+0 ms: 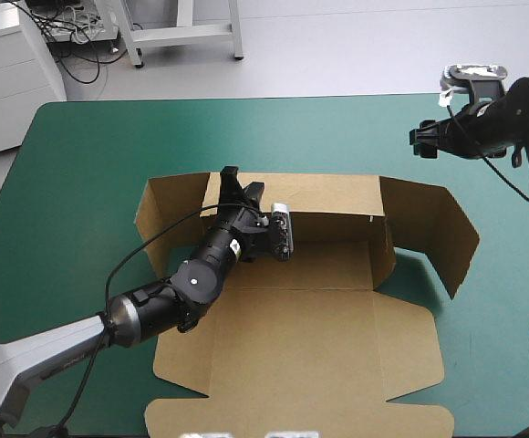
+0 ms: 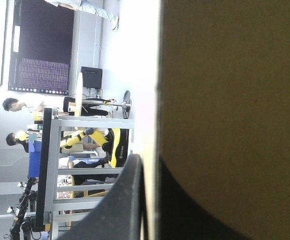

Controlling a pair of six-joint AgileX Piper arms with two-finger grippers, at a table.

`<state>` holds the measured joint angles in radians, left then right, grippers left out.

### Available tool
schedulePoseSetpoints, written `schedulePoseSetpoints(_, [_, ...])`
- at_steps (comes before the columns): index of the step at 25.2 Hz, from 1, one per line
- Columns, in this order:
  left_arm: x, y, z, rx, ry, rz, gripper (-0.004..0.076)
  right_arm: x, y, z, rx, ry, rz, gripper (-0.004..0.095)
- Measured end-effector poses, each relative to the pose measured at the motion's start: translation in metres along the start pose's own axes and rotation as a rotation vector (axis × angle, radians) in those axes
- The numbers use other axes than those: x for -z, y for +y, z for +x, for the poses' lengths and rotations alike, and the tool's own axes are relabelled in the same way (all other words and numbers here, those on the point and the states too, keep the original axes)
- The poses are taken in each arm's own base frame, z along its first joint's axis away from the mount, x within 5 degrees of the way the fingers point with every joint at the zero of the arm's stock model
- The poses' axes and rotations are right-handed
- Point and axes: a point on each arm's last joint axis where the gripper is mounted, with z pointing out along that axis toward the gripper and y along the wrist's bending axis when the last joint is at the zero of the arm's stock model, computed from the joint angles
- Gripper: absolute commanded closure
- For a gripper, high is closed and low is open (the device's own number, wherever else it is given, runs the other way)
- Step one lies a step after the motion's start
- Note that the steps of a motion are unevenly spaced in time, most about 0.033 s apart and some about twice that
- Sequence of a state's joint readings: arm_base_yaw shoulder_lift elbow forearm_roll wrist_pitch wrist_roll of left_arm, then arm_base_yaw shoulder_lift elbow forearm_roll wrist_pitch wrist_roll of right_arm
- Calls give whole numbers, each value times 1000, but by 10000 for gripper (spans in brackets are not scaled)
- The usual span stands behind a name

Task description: Fold the box

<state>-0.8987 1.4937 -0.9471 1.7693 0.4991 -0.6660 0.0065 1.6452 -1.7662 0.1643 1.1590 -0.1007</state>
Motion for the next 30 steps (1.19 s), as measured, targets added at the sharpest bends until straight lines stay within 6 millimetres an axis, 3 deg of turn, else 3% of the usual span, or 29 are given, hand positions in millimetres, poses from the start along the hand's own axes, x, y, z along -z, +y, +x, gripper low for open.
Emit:
schedulePoseSetpoints(4, [0, 0, 0, 7, 1, -2, 756, -18, -2, 6, -11, 117, -13, 148])
schedulePoseSetpoints(9, [0, 0, -1, 6, 2, -3, 756, -21, -2, 14, -32, 145, -15, 147])
schedulePoseSetpoints(13, [1, 0, -1, 5, 6, -8, 756, -24, -1, 33, -43, 204, -18, 147])
schedulePoseSetpoints(23, [1, 0, 1, 11, 23, -17, 756, 8, 11, 89, 65, 172, -91, 173])
schedulePoseSetpoints(30, [1, 0, 1, 11, 24, -17, 756, 10, 26, 112, 170, 63, -237, 174])
